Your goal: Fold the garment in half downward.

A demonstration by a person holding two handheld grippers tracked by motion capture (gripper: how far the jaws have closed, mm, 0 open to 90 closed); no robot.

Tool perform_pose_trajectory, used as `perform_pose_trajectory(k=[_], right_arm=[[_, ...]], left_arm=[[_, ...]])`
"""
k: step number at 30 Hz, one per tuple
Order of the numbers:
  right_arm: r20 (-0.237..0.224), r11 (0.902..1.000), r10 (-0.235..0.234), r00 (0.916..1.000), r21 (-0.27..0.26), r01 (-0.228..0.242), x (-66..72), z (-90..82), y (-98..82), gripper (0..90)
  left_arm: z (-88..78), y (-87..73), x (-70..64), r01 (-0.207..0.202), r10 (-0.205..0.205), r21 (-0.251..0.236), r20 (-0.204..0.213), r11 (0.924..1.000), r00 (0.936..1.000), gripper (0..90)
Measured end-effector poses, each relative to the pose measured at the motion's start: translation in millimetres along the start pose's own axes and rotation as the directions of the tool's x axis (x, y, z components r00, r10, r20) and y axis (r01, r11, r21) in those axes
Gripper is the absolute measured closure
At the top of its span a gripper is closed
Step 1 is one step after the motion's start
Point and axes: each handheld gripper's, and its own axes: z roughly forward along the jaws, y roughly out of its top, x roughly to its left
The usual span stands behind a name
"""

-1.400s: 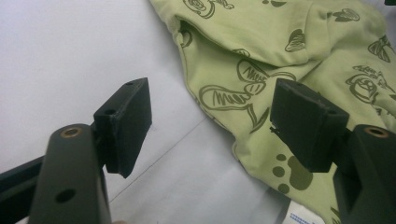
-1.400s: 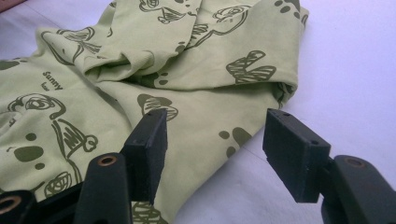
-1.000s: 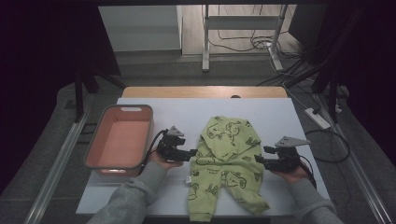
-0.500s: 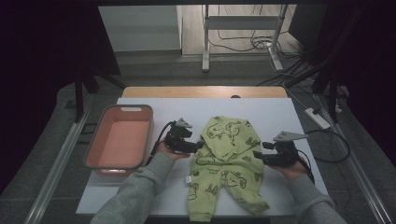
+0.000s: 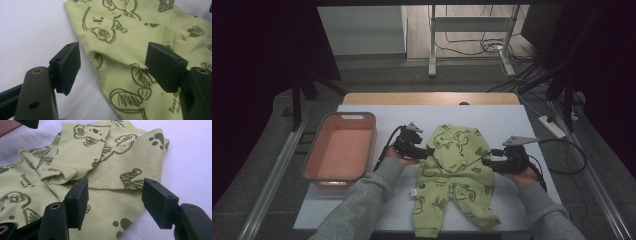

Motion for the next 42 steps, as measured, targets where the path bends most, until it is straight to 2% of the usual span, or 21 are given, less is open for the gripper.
perform_pose_trajectory(k=[14, 23, 27, 37, 42], right_arm=[[0.02, 0.9994, 0.033, 0.9992, 0.009, -0.033, -15.5, 12.9, 16.6, 38.6], [0.032, 0.9958, 0.085, 0.9959, 0.033, -0.086, -36.1, 35.1, 32.9, 38.6], [0.037, 0.9935, 0.096, 0.9946, 0.058, -0.099, -43.0, 45.7, 40.5, 38.7], [0.032, 0.9882, 0.106, 0.9939, 0.108, -0.109, -50.2, 65.7, 52.7, 38.8], [0.044, 0.9831, 0.112, 0.9928, 0.141, -0.117, -54.1, 75.4, 52.8, 39.8]], left_arm=[[17.5, 9.9, 18.3, 0.031, -0.03, 0.027, -0.008, 0.9992, 0.9995, 28.9], [31.2, 21.1, 27.0, 0.036, -0.036, 0.037, -0.001, 0.9987, 0.9993, 28.9], [38.2, 25.5, 30.0, 0.033, -0.033, 0.057, 0.0, 0.9978, 0.9994, 28.8], [54.9, 34.8, 33.5, 0.025, -0.026, 0.092, 0.017, 0.9955, 0.9995, 30.1], [63.7, 39.8, 34.0, 0.02, -0.021, 0.135, 0.005, 0.9907, 0.9998, 30.9]])
